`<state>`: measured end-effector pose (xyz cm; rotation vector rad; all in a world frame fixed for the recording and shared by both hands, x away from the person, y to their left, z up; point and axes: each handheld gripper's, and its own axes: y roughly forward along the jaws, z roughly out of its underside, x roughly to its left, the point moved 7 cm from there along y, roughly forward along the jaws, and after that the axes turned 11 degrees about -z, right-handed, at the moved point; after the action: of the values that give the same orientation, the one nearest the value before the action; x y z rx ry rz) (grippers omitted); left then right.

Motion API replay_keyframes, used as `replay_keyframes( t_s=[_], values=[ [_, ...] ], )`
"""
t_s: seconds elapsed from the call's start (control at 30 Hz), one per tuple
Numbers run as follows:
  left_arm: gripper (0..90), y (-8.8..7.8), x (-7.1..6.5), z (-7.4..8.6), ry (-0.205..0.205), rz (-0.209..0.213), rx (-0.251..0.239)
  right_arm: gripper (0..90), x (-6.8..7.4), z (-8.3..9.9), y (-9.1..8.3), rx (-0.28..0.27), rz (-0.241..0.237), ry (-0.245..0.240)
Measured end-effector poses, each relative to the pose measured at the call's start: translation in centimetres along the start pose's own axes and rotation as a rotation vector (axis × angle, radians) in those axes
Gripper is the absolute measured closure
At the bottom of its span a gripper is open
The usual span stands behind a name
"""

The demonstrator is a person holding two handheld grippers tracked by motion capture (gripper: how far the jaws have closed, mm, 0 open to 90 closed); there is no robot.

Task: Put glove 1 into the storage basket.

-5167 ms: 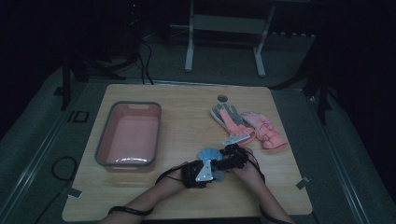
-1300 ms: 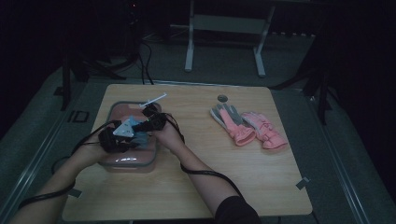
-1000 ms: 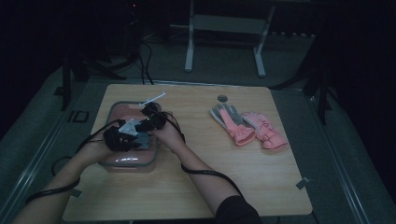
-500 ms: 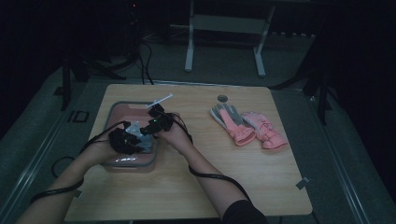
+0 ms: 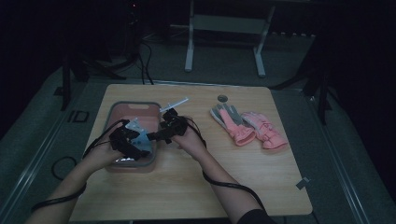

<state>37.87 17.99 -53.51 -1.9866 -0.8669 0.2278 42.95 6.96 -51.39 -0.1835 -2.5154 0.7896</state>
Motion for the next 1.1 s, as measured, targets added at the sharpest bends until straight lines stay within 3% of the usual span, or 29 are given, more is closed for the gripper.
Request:
replay_keyframes(
  t_s=[0.17,0.43,0.63,0.9,1.1],
  values=[
    [8.4,-0.5,-0.6,-1.3,-0.033,0.019,-0.03,16.6,-0.4,0.7,-1.5,-0.02,0.015,-0.002],
    [7.9,-0.9,-2.8,-4.0,-0.02,0.054,-0.08,15.6,-1.0,2.3,-3.8,-0.007,0.078,-0.054],
    [7.8,-0.6,-4.9,-5.6,0.001,0.076,-0.107,15.5,-1.4,3.7,-5.9,-0.006,0.077,0.004],
    [6.9,-0.2,-7.4,-7.1,0.01,0.102,-0.137,14.1,-1.8,5.5,-8.1,-0.003,0.101,-0.013],
    [6.9,0.7,-9.4,-7.4,0.03,0.114,-0.133,13.3,-2.8,7.5,-10.1,-0.016,0.121,0.024]
  ],
)
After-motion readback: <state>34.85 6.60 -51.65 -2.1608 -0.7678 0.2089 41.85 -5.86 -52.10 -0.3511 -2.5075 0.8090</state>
